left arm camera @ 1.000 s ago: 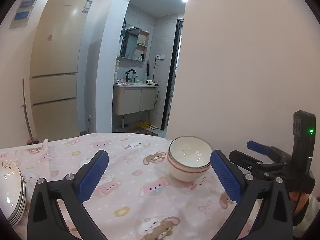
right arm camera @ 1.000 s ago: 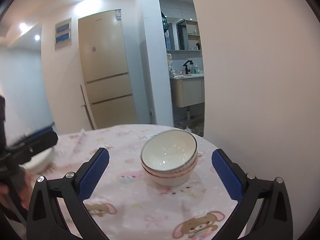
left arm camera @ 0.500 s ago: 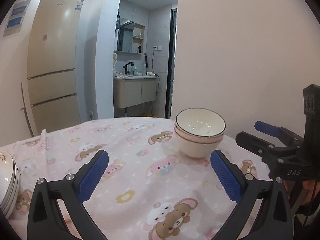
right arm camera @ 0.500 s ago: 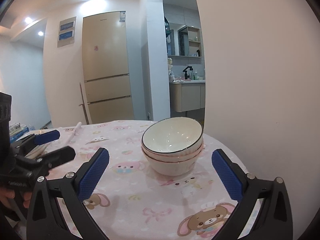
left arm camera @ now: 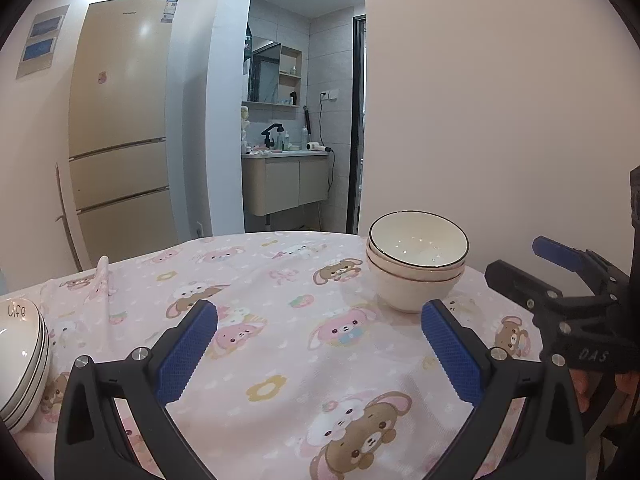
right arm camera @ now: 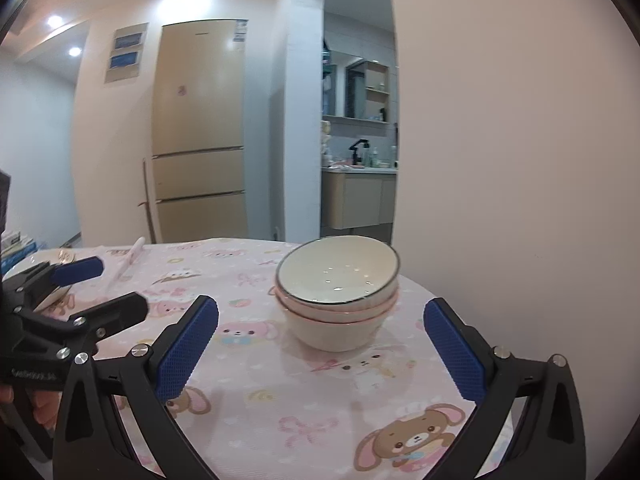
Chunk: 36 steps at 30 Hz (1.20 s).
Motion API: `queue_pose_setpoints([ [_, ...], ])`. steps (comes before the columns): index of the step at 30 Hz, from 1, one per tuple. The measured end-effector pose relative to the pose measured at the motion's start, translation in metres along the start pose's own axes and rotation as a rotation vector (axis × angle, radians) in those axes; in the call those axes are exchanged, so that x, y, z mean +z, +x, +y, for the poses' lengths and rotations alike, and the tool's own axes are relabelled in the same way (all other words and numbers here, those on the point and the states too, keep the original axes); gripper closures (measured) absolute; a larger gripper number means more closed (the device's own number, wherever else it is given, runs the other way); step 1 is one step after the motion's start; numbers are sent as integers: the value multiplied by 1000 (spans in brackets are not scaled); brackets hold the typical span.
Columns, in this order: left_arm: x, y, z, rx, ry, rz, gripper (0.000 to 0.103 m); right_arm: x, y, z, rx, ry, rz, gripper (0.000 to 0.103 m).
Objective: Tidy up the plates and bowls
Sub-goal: 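Withdraw both open grippers back from the white bowl stack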
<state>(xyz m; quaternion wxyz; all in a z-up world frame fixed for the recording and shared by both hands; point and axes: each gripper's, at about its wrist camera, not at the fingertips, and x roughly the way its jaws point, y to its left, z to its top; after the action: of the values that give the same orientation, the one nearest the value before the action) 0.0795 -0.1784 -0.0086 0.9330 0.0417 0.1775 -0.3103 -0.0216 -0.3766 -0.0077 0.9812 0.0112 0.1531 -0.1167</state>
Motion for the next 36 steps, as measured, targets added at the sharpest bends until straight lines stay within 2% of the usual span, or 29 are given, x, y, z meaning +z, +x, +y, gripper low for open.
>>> queue_pose_setpoints([
  [2, 1, 0, 1, -3, -4, 0, 0, 1, 0, -2, -26, 7, 2, 0],
  [10, 1, 4, 8, -17, -42, 16, 0, 1, -1, -2, -15, -1, 1, 0],
  [20, 0, 2, 3, -15, -13, 6, 0, 1, -2, -2, -26, 0, 0, 0],
  [34, 0, 5, 4, -15, -32, 13, 0, 1, -2, -2, -36, 2, 2, 0],
  [36, 1, 8, 6, -38, -38, 24, 0, 1, -2, -2, -35, 2, 1, 0],
])
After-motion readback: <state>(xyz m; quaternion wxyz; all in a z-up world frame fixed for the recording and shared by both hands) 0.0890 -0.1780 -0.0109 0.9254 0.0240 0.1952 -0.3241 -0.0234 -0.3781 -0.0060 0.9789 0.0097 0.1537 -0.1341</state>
